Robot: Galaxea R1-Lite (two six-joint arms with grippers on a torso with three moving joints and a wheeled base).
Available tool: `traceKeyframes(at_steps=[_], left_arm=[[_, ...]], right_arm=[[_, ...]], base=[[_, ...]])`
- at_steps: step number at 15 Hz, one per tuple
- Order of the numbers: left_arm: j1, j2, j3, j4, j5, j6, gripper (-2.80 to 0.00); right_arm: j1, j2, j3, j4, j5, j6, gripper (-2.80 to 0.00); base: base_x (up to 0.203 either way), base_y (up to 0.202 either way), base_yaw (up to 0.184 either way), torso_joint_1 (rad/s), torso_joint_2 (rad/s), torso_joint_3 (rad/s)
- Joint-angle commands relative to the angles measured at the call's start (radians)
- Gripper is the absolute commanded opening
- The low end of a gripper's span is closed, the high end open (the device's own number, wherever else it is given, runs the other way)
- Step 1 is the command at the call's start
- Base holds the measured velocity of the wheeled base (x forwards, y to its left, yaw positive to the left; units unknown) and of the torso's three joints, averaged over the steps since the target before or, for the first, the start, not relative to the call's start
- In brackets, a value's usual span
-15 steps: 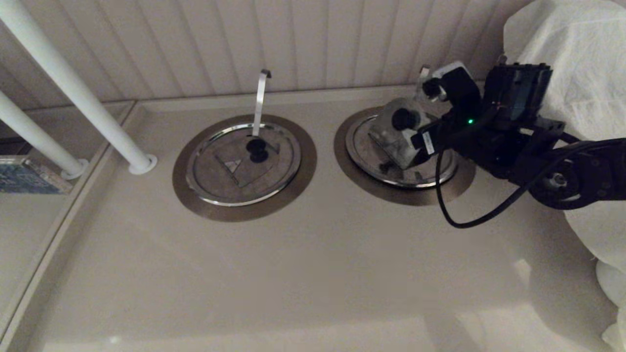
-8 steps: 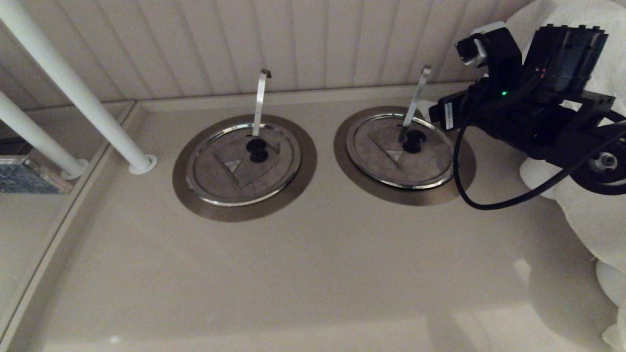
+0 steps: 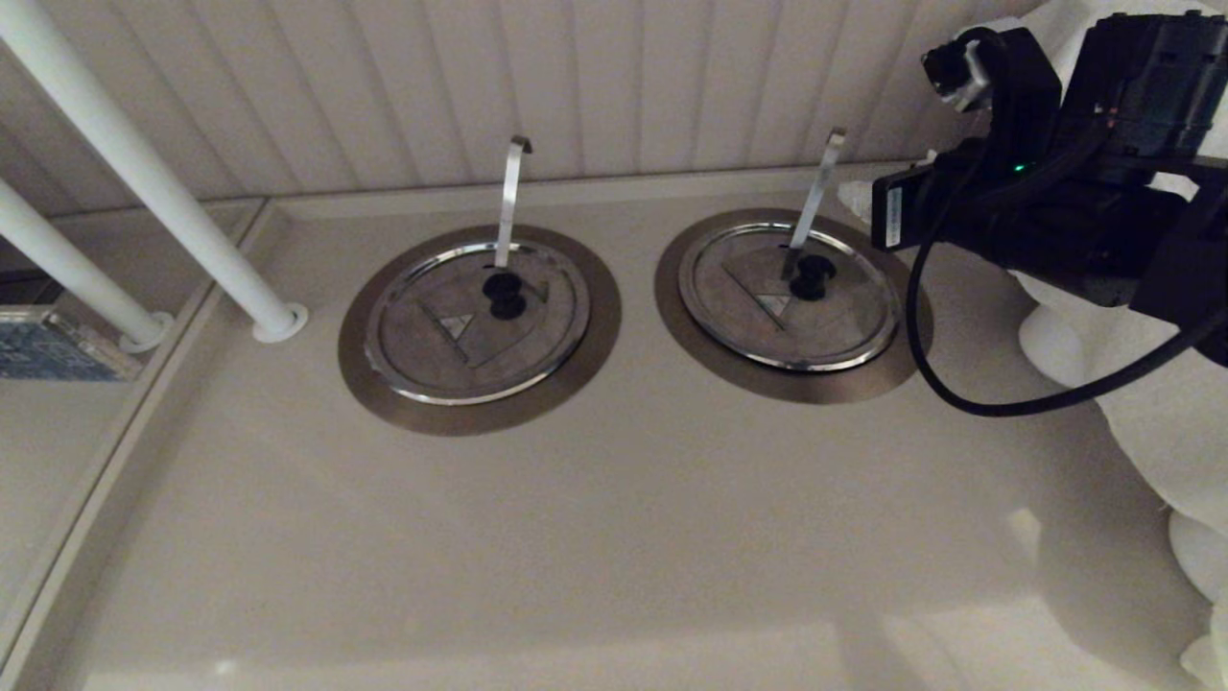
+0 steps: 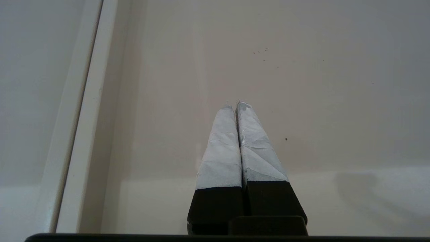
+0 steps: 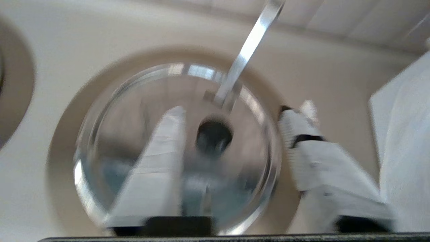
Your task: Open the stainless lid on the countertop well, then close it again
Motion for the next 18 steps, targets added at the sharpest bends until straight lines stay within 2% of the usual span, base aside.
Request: traceKeyframes(at_steps=[1, 4, 9, 11, 13, 16, 18], left_arm=[[0.000, 0.000, 0.000, 0.000, 0.001, 0.000, -2.80], [0.000, 0.000, 0.000, 0.000, 0.001, 0.000, -2.80], [0.000, 0.000, 0.000, 0.000, 0.001, 0.000, -2.80], [0.000, -0.001, 0.000, 0.000, 0.001, 0.000, -2.80], [0.000, 0.000, 0.000, 0.000, 0.001, 0.000, -2.80], [0.000, 0.000, 0.000, 0.000, 0.001, 0.000, -2.80], [0.000, 0.000, 0.000, 0.000, 0.001, 0.000, -2.80]], right_arm=[[0.006, -0.065, -0.019, 0.122, -0.002, 0.019, -2.80], [0.011, -0.184, -0.100, 0.437, -0.016, 0.082, -2.80], [-0.005, -0.608, -0.086, 0.801, -0.128, 0.157, -2.80], [-0.121, -0.782, -0.049, 0.883, -0.143, 0.162, -2.80], [-0.314, -0.946, -0.003, 0.926, -0.148, 0.141, -2.80], [-0.428, -1.168, 0.078, 0.954, -0.146, 0.049, -2.80], [-0.464, -1.291, 0.166, 0.962, -0.133, 0.019, -2.80]], base=[[0.000, 0.000, 0.000, 0.000, 0.00, 0.000], [0.000, 0.000, 0.000, 0.000, 0.00, 0.000], [0.000, 0.000, 0.000, 0.000, 0.00, 0.000], [0.000, 0.000, 0.000, 0.000, 0.00, 0.000], [0.000, 0.000, 0.000, 0.000, 0.00, 0.000], [0.000, 0.000, 0.000, 0.000, 0.00, 0.000], [0.000, 0.000, 0.000, 0.000, 0.00, 0.000]])
